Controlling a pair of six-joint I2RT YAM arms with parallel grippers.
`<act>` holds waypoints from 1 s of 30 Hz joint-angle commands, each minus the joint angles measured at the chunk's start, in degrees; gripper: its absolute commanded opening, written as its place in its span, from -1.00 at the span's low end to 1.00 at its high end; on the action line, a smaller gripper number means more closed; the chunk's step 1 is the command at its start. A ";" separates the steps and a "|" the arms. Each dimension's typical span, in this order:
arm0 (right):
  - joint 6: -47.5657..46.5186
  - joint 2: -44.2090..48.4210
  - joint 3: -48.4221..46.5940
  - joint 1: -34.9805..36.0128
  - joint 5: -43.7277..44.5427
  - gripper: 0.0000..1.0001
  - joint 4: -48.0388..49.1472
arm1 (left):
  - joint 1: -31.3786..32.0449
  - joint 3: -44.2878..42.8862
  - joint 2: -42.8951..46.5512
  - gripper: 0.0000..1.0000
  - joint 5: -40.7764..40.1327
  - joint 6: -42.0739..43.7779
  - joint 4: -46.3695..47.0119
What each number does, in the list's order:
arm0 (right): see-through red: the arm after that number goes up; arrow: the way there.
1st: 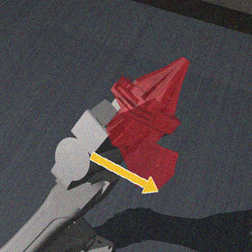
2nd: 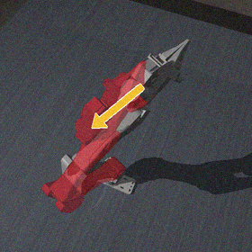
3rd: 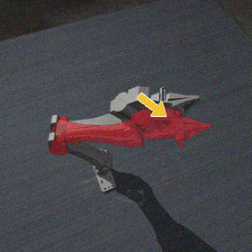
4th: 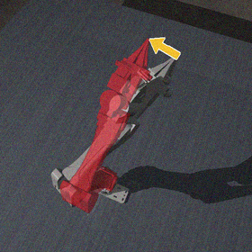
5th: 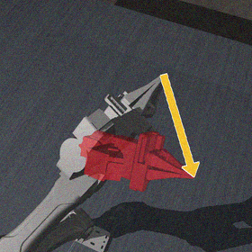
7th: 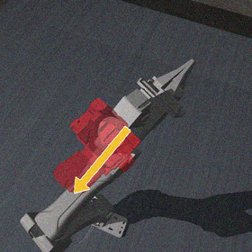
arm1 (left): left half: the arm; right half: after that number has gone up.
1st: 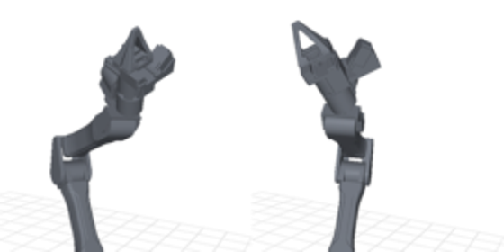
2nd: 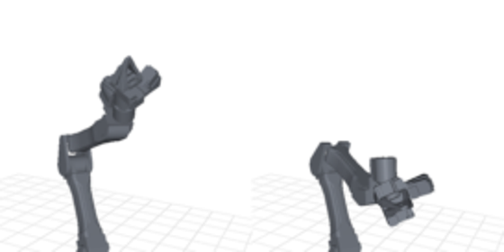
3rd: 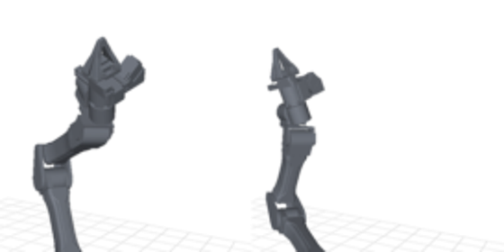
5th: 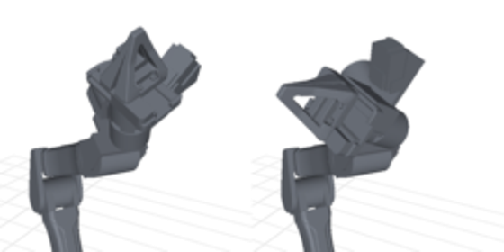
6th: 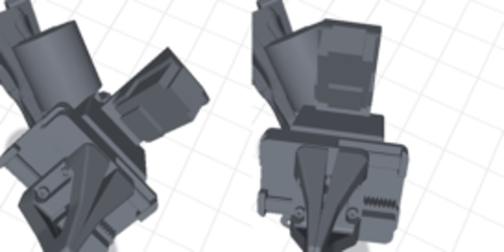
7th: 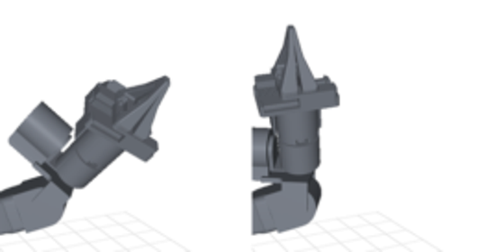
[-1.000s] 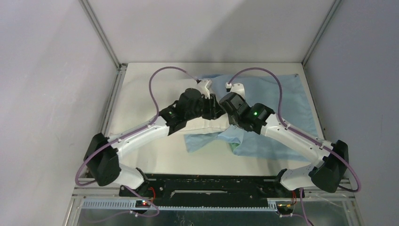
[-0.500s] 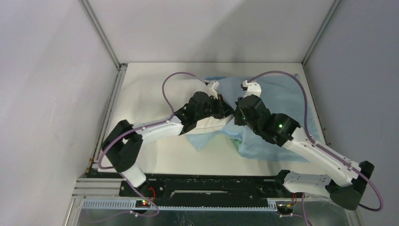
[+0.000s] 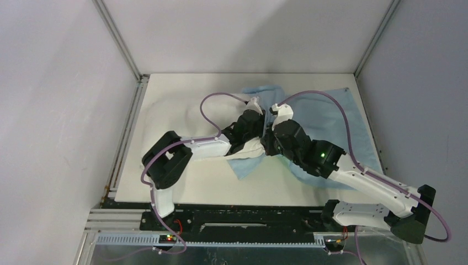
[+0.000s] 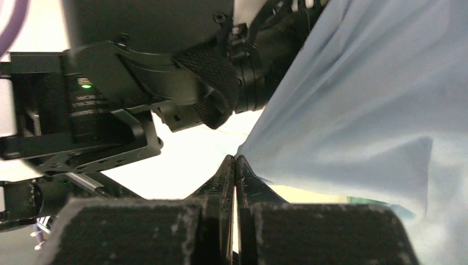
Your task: Put the pillow into the pillowcase
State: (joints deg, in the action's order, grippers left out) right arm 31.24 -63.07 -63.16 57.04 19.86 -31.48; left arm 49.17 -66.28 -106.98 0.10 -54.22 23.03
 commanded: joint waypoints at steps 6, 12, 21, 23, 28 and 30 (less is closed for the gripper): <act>4.74 6.23 5.72 -9.14 -12.24 -1.00 8.23 | -0.73 0.95 1.87 -0.81 2.74 -3.12 4.63; 5.45 8.63 5.95 -16.73 -19.09 -1.00 8.54 | -0.63 7.57 9.25 -0.52 4.95 -0.64 6.26; 6.62 8.84 6.72 -19.40 -22.68 -1.00 9.90 | -0.18 13.18 18.76 -0.40 3.46 4.37 3.56; 6.72 8.84 6.90 -19.86 -23.09 -1.00 9.86 | -0.13 14.50 20.88 -0.41 2.21 5.30 2.56; 6.68 8.45 7.26 -20.61 -23.55 -1.00 9.46 | -0.15 17.28 27.99 -0.40 -1.74 7.76 -2.95; 6.40 7.96 7.26 -20.80 -23.72 -1.00 9.26 | -0.21 18.10 31.80 -0.39 -4.44 9.27 -6.71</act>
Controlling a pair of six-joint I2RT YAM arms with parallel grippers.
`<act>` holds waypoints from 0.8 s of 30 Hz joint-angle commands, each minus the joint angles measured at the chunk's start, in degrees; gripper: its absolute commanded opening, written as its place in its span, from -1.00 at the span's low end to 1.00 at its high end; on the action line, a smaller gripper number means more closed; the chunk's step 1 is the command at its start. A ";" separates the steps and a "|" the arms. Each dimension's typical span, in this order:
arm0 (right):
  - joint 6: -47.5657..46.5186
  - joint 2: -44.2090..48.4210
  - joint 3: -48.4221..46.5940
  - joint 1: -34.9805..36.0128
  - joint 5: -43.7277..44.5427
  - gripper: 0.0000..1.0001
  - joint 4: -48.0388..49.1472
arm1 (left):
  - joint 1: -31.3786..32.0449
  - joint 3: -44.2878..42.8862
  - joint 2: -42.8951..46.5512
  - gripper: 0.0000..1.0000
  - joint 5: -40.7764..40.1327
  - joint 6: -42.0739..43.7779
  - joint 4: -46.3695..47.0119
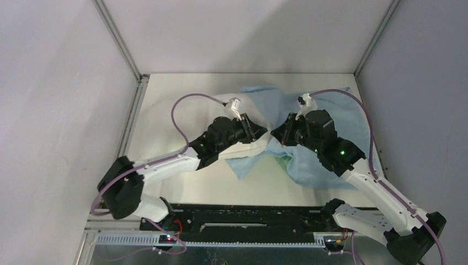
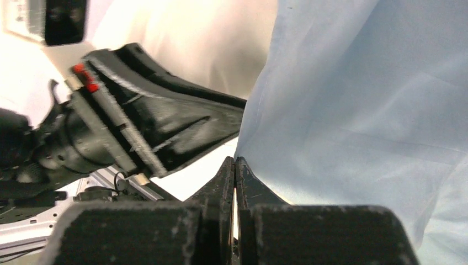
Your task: Put the pillow into the pillowcase
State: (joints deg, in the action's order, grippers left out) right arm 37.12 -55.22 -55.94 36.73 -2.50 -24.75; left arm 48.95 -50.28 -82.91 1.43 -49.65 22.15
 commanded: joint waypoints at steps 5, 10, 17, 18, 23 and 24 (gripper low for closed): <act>-0.26 -1.36 0.05 -0.43 -1.24 -1.00 1.47 | -1.23 1.87 19.02 -0.11 -17.34 8.90 -23.17; -1.14 -3.25 0.07 -0.26 -1.22 -1.00 0.68 | -9.04 0.25 25.81 0.64 -27.46 9.74 -43.88; -2.81 -7.47 -0.94 1.51 1.13 -1.00 -0.82 | -17.69 5.23 22.20 0.78 -26.21 11.76 -44.02; -3.23 -8.32 -1.48 2.86 1.97 -1.00 -0.83 | -17.04 5.76 20.38 0.69 -24.99 11.51 -42.49; -3.51 -14.42 -5.41 11.30 4.11 -1.00 0.45 | -10.15 6.63 13.11 -0.16 -21.83 8.22 -36.31; -3.70 -15.63 -5.89 12.50 4.36 -1.00 0.62 | -9.05 6.59 12.52 -0.39 -22.20 7.46 -36.04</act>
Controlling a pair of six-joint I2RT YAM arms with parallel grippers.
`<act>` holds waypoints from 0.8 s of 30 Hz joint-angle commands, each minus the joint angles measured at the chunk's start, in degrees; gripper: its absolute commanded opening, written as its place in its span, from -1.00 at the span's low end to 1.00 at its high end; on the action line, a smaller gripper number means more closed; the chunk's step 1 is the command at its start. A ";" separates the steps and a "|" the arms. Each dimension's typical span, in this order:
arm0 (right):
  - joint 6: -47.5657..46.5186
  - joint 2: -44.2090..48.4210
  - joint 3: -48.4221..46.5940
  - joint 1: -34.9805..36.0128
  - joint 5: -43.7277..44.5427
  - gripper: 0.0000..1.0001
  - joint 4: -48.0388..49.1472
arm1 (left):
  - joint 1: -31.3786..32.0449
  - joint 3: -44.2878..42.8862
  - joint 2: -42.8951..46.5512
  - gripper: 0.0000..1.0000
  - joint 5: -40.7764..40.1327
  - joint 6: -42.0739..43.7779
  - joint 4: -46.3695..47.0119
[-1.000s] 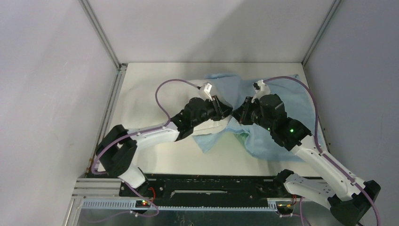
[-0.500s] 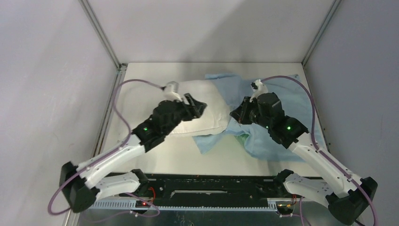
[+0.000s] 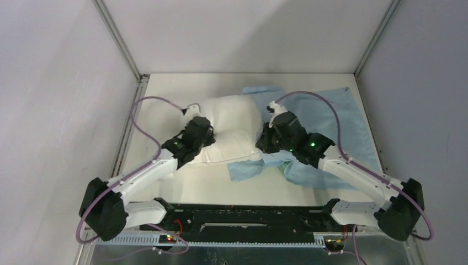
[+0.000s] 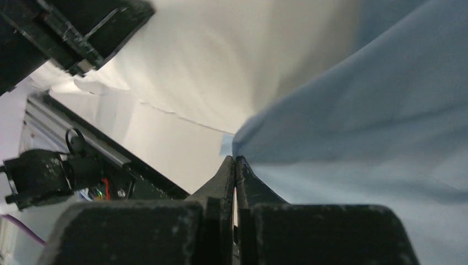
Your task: Put the pillow into the pillowcase
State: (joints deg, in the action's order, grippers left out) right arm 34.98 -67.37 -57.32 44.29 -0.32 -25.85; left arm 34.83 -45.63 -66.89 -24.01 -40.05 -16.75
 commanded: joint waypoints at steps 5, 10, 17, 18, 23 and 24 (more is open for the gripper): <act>-3.32 -5.17 -5.26 4.21 3.93 -0.92 -1.60 | 5.70 4.10 -3.44 -1.00 1.96 -4.15 2.44; -7.17 -2.88 -10.95 2.53 6.30 -0.04 -5.63 | 5.69 6.13 -2.52 -1.00 3.04 -4.24 3.39; -11.86 -6.09 -19.38 -2.40 11.71 0.13 -8.47 | 5.69 7.75 -0.93 -1.00 4.75 -3.81 4.33; -12.44 -7.35 -19.98 -3.29 12.27 0.12 -8.51 | 5.69 8.05 -0.67 -1.00 5.06 -3.88 4.62; -15.63 -14.44 -23.30 -5.69 14.04 0.04 -8.33 | 5.68 8.84 -0.01 -1.00 5.87 -3.76 5.39; -16.08 -15.57 -23.96 -5.84 14.49 0.03 -8.19 | 5.69 8.94 0.04 -1.00 5.97 -3.66 5.46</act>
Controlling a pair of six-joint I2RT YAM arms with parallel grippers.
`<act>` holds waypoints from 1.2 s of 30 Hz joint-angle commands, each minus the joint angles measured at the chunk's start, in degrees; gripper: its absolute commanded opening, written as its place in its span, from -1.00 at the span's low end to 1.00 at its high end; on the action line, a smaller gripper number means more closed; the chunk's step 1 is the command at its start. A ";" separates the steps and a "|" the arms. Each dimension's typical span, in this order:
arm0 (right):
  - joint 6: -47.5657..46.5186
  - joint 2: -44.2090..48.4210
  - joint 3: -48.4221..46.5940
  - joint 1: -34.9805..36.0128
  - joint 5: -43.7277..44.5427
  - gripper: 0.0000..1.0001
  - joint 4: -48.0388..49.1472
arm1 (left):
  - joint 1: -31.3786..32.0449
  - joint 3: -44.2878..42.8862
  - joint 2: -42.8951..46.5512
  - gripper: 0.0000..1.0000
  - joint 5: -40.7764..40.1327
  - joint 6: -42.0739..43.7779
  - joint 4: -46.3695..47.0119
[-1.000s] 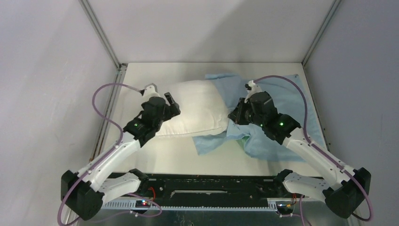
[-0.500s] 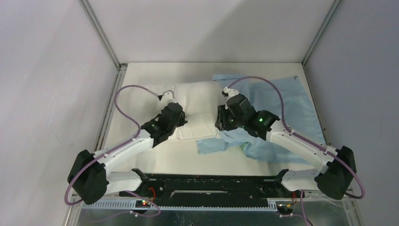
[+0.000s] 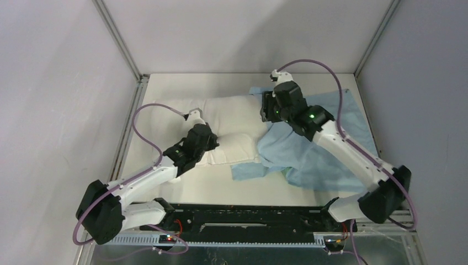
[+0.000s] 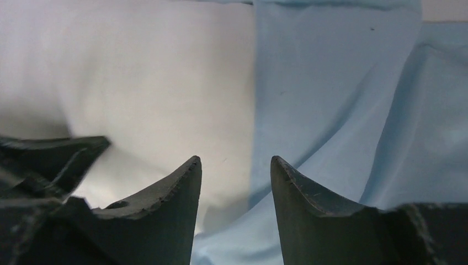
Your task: Put the pillow into the pillowcase
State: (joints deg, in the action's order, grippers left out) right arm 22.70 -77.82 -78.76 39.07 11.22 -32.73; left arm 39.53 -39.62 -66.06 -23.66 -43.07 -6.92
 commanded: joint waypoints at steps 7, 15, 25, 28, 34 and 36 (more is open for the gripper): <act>-4.61 -12.13 -6.02 -1.07 8.32 -0.03 -2.90 | 0.99 3.38 -0.32 -1.00 5.91 -0.52 -4.17; -4.48 -16.50 -7.88 -1.64 14.45 -0.41 -3.33 | 0.97 3.84 0.34 -1.00 6.03 -0.06 -4.27; -2.27 -25.42 -28.96 2.29 4.93 -1.00 -7.43 | 2.26 3.09 0.59 -1.00 9.41 2.70 -0.49; 0.89 -30.02 -37.92 3.24 -2.33 -1.00 -7.63 | 5.60 0.34 -0.38 -1.00 8.78 3.12 -0.02; 4.36 -36.40 -43.14 2.19 -7.68 -1.00 -7.13 | 5.54 -3.95 -2.98 -1.00 8.84 -0.21 0.51; 3.86 -35.97 -41.66 1.56 -7.27 -1.00 -7.67 | 4.28 -4.80 -4.00 -1.00 9.69 -2.28 0.68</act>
State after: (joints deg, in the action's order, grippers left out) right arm 23.97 -112.57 -119.55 41.04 9.65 -42.30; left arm 44.16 -40.95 -67.55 -20.14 -41.74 -5.19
